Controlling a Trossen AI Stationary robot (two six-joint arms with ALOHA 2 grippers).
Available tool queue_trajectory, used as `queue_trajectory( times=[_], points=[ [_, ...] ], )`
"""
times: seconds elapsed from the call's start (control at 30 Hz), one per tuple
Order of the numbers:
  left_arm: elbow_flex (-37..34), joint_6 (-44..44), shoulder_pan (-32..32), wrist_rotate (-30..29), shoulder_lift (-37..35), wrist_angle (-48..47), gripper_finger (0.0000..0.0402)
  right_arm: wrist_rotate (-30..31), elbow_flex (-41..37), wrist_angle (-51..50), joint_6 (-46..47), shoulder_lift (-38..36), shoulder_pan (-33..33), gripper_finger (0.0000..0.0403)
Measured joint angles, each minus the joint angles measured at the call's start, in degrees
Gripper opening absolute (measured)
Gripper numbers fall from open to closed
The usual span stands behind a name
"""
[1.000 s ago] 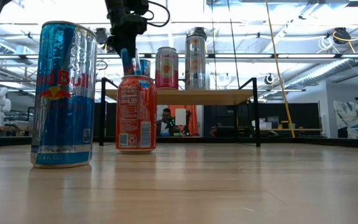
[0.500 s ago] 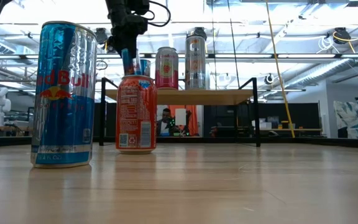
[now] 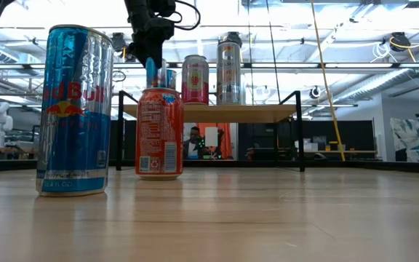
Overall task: Place canned beverage on shelf
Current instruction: Put the top blue soda can aligned with the other blue soda can on the shelf
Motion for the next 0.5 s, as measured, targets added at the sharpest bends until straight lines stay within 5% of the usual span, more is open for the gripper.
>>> queue_trajectory(
  times=[0.27, 0.5],
  points=[
    [0.0, 0.0, 0.02, 0.0, 0.0, 0.25, 0.0323, 0.0, 0.0, 0.0, -0.26, 0.0, 0.01, 0.0348],
    [0.0, -1.32, 0.0, -2.07, -1.49, 0.08, 0.033, 0.0, 0.0, 0.0, -0.36, 0.0, 0.01, 0.0348]
  ],
)
